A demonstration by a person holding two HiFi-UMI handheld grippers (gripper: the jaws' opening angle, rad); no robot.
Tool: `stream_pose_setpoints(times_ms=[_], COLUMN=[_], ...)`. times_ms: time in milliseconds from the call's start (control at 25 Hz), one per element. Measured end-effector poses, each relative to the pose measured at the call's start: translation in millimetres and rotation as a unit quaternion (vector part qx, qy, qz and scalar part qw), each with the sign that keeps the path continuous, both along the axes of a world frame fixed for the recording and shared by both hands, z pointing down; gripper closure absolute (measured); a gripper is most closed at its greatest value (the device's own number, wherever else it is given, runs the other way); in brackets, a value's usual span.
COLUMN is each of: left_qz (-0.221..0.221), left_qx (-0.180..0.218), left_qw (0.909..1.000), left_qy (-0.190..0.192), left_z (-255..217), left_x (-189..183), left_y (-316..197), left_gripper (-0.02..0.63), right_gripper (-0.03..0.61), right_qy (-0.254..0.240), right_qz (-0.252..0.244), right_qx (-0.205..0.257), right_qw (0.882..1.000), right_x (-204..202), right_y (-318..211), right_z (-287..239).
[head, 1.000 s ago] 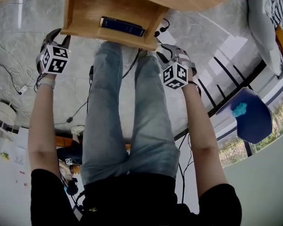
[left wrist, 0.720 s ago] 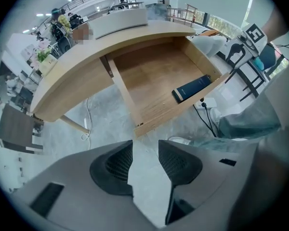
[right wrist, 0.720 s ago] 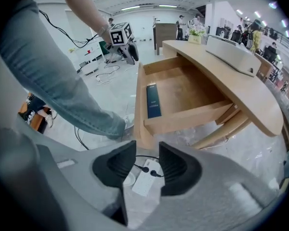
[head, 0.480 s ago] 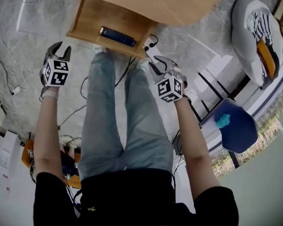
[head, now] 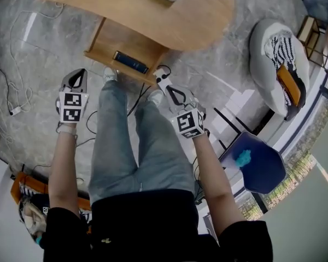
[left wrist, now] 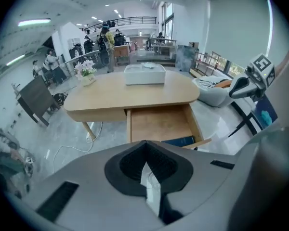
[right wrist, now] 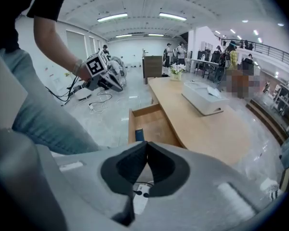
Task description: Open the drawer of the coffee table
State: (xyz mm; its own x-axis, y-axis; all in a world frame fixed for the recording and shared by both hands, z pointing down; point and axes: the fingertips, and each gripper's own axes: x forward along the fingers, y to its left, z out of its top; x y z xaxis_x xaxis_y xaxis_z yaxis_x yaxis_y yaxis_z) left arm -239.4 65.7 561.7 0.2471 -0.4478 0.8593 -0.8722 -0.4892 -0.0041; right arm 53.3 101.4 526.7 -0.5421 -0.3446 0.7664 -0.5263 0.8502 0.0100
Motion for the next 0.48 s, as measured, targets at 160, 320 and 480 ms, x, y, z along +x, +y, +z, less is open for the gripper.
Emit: stream_pose_setpoints(times_ms=[160,320,480], left_qz=[-0.002,-0.009,-0.039], left_qx=[0.02,0.034,0.051], left_qw=[0.9994,0.998,0.9945], left_qy=[0.03,0.053,0.083], left_z=[-51.5,-103.1,-156.8], left_x=[23.1,41.5,57.3], left_y=[8.2,18.6,25.0], left_gripper=[0.598,0.599,0.6], right_gripper=[0.58,0.58,0.58], right_qy=[-0.027,-0.065,-0.096], right_qz=[0.014,0.026,0.042], right_qx=[0.014,0.026,0.033], right_qw=[0.999,0.997,0.994], right_x=[-4.2,-14.1,-14.8], right_y=[-4.1,-3.4,0.5], right_z=[-46.5,-96.1,-144.6])
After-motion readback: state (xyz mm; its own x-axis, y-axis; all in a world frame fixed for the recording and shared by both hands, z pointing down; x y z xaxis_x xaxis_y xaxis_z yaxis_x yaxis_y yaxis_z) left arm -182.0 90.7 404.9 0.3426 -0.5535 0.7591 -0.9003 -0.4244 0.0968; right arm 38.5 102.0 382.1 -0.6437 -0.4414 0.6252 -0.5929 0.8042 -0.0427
